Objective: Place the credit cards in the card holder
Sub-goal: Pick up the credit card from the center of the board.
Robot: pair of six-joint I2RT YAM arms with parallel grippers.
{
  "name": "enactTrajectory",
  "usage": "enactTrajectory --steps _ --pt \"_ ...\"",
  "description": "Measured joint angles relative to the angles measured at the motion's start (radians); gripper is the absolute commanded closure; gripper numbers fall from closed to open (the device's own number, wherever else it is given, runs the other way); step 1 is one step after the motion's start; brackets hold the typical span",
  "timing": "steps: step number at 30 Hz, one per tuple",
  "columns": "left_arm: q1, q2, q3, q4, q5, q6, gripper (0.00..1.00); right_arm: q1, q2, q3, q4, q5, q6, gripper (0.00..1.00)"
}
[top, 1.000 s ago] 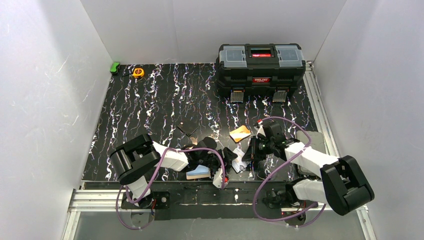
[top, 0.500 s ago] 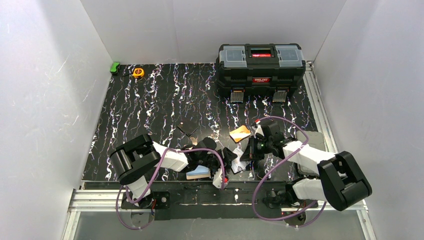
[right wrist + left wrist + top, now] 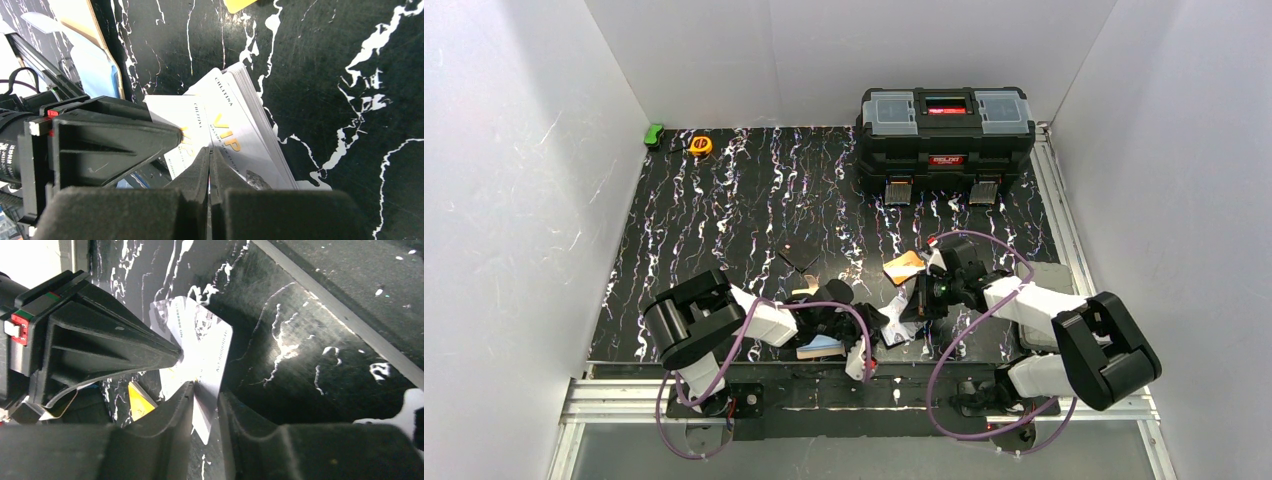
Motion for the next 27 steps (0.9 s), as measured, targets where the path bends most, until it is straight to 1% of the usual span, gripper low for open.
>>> enactTrajectory --steps 1,3,7,9,10,11,16,18,22,24,25,27 --pt "0.000 0.000 -0.004 0.000 -0.002 0.000 0.88 0.000 0.002 0.002 0.000 0.000 0.000 0.99" --pt "0.000 0.000 -0.013 0.001 -0.007 0.002 0.94 0.000 0.006 0.004 0.001 -0.002 0.000 0.99" --pt "0.000 -0.006 -0.025 0.035 -0.010 0.002 0.98 0.000 0.011 0.008 0.003 -0.004 -0.001 0.98" --pt "0.000 -0.011 -0.032 0.051 -0.015 0.001 1.00 0.000 0.014 0.009 0.003 -0.004 -0.002 0.92" --pt "0.000 -0.012 -0.036 0.061 -0.020 0.001 1.00 0.000 0.014 0.010 0.004 -0.004 -0.002 0.87" --pt "-0.001 -0.013 -0.041 0.069 -0.026 0.000 1.00 0.000 0.014 0.010 0.005 -0.004 -0.003 0.79" --pt "-0.001 -0.029 -0.066 0.106 -0.076 -0.002 1.00 0.001 0.005 0.023 -0.002 -0.010 -0.002 0.51" --pt "-0.001 -0.043 -0.071 0.107 -0.099 -0.002 1.00 0.000 -0.007 0.040 -0.020 0.002 -0.011 0.37" --pt "-0.001 -0.098 -0.083 0.092 -0.142 0.002 1.00 -0.011 -0.031 0.112 -0.098 0.036 -0.045 0.21" --pt "-0.001 -0.135 -0.084 0.080 -0.155 0.012 1.00 -0.022 -0.040 0.159 -0.133 0.048 -0.060 0.07" --pt "-0.001 -0.157 -0.084 0.075 -0.160 0.017 1.00 -0.030 -0.047 0.183 -0.149 0.051 -0.068 0.02" --pt "-0.001 -0.206 -0.083 0.056 -0.168 0.024 1.00 -0.050 -0.069 0.227 -0.167 0.049 -0.075 0.02"
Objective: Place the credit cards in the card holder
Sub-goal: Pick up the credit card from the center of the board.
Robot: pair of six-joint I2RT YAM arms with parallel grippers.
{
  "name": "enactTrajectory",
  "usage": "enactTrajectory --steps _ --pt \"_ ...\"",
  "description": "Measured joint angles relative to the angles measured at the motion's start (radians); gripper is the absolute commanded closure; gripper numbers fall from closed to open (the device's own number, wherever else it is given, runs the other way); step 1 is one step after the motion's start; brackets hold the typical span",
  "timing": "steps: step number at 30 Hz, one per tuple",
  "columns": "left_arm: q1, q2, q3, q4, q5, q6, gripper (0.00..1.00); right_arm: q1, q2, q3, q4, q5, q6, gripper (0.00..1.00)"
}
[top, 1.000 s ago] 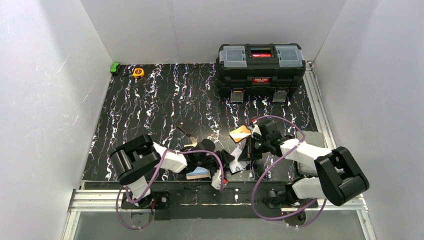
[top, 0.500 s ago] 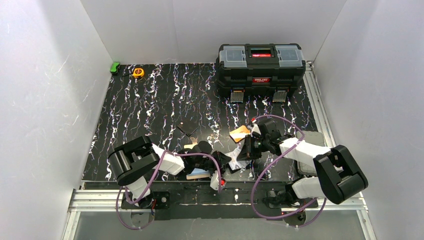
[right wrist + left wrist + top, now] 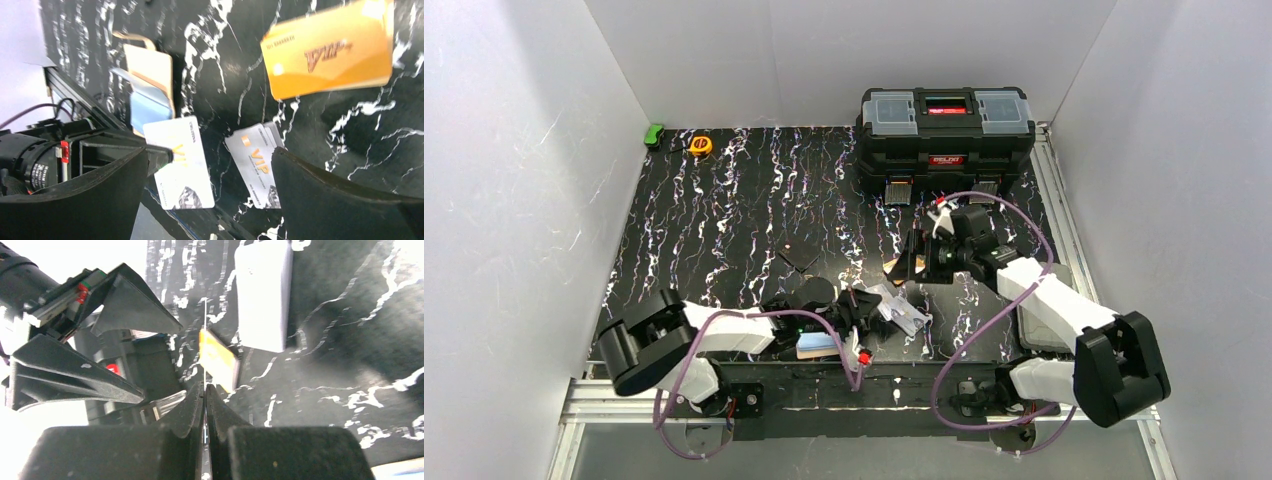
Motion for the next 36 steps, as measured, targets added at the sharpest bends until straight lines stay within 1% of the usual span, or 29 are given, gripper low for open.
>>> enactTrajectory --steps 3,7,10,11,15,18,22,28,33,36 --pt "0.000 -0.092 0.012 -0.056 -0.014 0.005 1.00 -0.026 -0.024 0.053 0.000 -0.019 0.013 0.02" --pt "0.000 -0.222 0.042 -0.153 -0.013 0.024 1.00 -0.055 -0.003 0.124 0.013 -0.072 0.070 0.02" --pt "0.000 -0.319 0.056 -0.209 -0.007 0.049 1.00 -0.071 0.037 0.138 0.098 -0.182 0.120 0.02" --pt "0.000 -0.375 0.058 -0.240 0.000 0.068 1.00 -0.072 0.041 0.113 0.183 -0.266 0.163 0.02" --pt "0.000 -0.451 0.053 -0.293 0.005 0.122 1.00 -0.067 -0.010 0.087 0.229 -0.367 0.183 0.02" --pt "0.000 -0.483 0.047 -0.313 0.005 0.158 1.00 -0.066 -0.090 0.078 0.256 -0.434 0.184 0.09" --pt "0.000 -0.486 0.044 -0.321 0.004 0.189 1.00 -0.063 -0.131 0.075 0.288 -0.507 0.180 0.19" --pt "0.000 -0.473 0.044 -0.320 0.003 0.222 1.00 -0.062 -0.109 0.049 0.294 -0.559 0.176 0.26" --pt "0.000 -0.472 0.044 -0.320 0.002 0.234 1.00 -0.056 -0.089 0.035 0.299 -0.570 0.180 0.29" --pt "0.000 -0.472 0.044 -0.320 -0.001 0.237 1.00 -0.039 -0.079 0.035 0.301 -0.569 0.181 0.33"
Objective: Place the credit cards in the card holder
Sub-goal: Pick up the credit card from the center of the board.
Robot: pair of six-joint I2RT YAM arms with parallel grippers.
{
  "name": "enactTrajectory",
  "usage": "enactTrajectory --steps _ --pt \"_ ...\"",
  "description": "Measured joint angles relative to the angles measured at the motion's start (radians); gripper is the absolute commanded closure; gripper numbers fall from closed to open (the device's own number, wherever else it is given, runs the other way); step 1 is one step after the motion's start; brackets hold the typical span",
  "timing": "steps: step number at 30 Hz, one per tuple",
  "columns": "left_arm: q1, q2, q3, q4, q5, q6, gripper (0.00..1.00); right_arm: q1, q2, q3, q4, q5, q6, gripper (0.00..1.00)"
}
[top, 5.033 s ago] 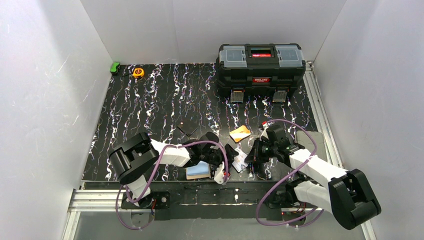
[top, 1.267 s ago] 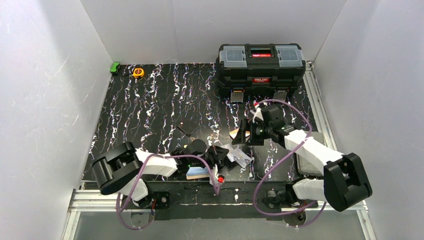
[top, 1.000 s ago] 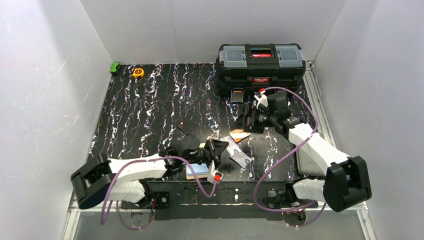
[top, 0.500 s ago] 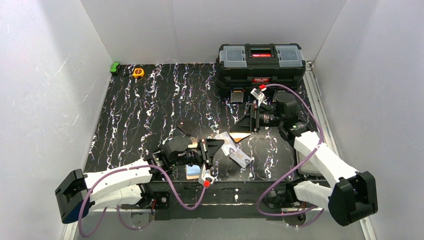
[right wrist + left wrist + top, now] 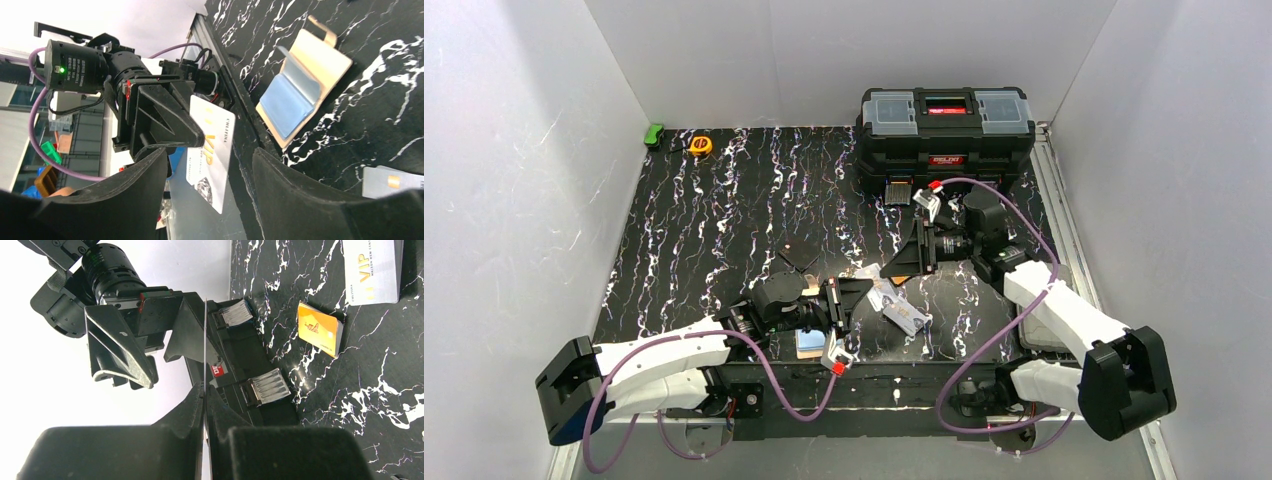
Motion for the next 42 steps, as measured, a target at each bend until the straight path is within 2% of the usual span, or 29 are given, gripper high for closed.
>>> enactTrajectory --steps 3,7,15,19,23,24,25,26,27,31,33,38,42 --pt "0.000 0.000 0.000 0.000 -0.007 0.000 1.00 0.034 0.002 0.000 0.003 0.004 0.003 0.35" --pt "0.000 0.000 0.000 0.000 -0.017 0.000 1.00 0.074 0.002 -0.013 0.034 0.005 0.012 0.43" --pt "0.000 -0.001 -0.006 0.009 -0.019 0.000 1.00 0.081 0.014 -0.086 0.137 0.006 0.087 0.74" --pt "0.000 -0.005 -0.015 0.016 -0.024 0.010 1.00 0.079 0.016 -0.092 0.163 0.016 0.118 0.98" --pt "0.001 -0.006 -0.039 0.049 -0.032 0.031 0.98 0.078 0.016 -0.092 0.181 0.015 0.146 0.99" --pt "0.001 -0.006 -0.042 0.057 -0.033 0.034 0.95 0.078 0.016 -0.092 0.183 0.015 0.151 0.99" --pt "0.001 -0.005 -0.044 0.063 -0.036 0.037 0.83 0.078 0.016 -0.092 0.186 0.015 0.155 0.99" --pt "0.001 -0.004 -0.044 0.066 -0.040 0.038 0.61 0.077 0.016 -0.092 0.187 0.016 0.158 0.99" --pt "0.001 -0.001 -0.044 0.065 -0.048 0.035 0.45 0.076 0.017 -0.092 0.189 0.015 0.161 0.99" --pt "0.001 0.025 -0.036 0.038 -0.113 -0.017 0.20 0.076 0.022 -0.090 0.185 0.016 0.147 0.99" --pt "0.003 0.032 -0.016 0.003 -0.164 -0.065 0.02 0.074 0.032 -0.090 0.173 0.017 0.133 0.99" --pt "0.055 0.032 0.156 -0.216 -0.279 -0.343 0.02 0.066 0.067 -0.090 0.113 0.042 0.088 0.99" --pt "0.147 0.014 0.275 -0.401 -0.259 -0.605 0.02 0.061 0.073 -0.089 0.060 0.077 0.052 0.99"
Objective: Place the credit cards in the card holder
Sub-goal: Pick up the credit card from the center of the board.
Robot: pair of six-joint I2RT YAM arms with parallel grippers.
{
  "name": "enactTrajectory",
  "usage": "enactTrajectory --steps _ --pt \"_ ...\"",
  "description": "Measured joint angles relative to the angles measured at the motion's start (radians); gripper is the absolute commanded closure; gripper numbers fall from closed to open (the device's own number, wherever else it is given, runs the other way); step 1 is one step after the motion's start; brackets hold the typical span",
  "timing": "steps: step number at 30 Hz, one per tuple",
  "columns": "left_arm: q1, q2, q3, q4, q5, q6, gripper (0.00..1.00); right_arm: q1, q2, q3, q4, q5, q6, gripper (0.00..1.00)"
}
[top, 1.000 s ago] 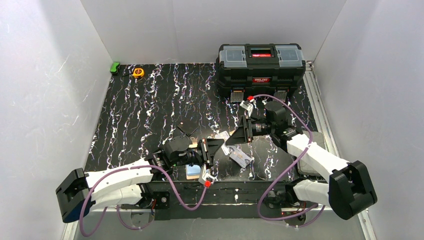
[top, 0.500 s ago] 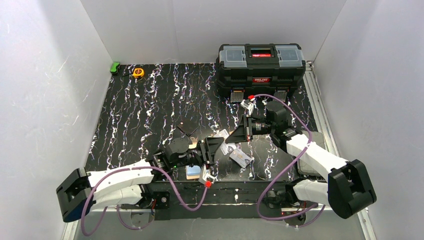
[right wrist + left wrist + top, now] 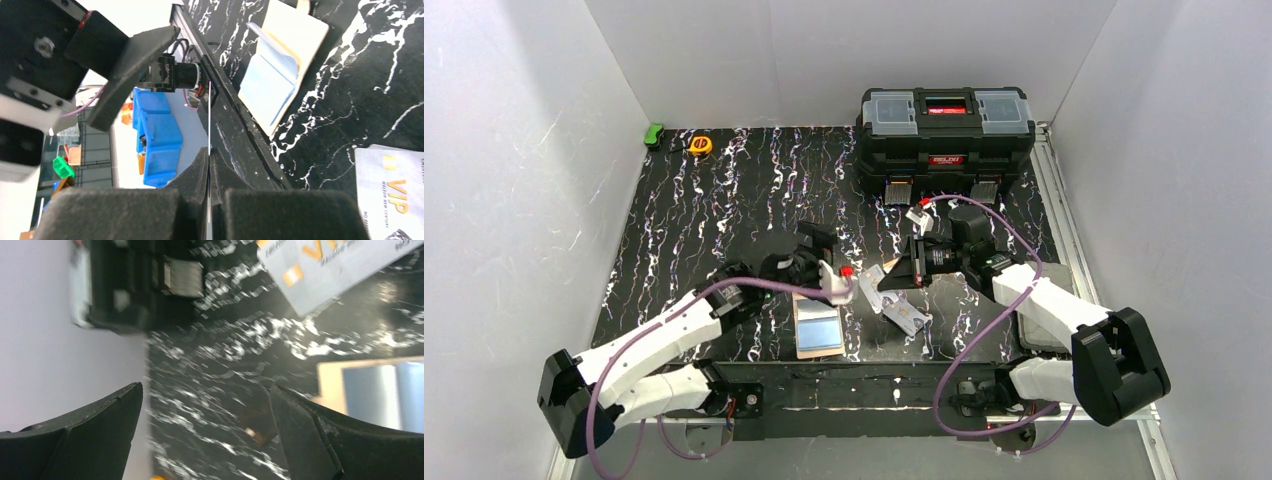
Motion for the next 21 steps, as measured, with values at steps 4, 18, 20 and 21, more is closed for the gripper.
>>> enactTrajectory --steps 4,18,20,21 --pt "0.133 0.055 0.076 -0.205 0.093 -0.212 0.02 0.000 0.000 0.000 -0.053 0.036 -0.040 0.99" --pt "0.345 0.663 0.826 -0.947 0.372 -0.441 0.53 0.050 0.034 0.064 -0.225 0.176 -0.166 0.99" --pt "0.345 0.728 0.852 -1.023 0.406 -0.417 0.28 0.067 0.036 0.066 -0.235 0.195 -0.179 0.99" --pt "0.345 0.755 0.846 -1.054 0.418 -0.409 0.09 0.074 0.036 0.066 -0.243 0.203 -0.183 0.99"
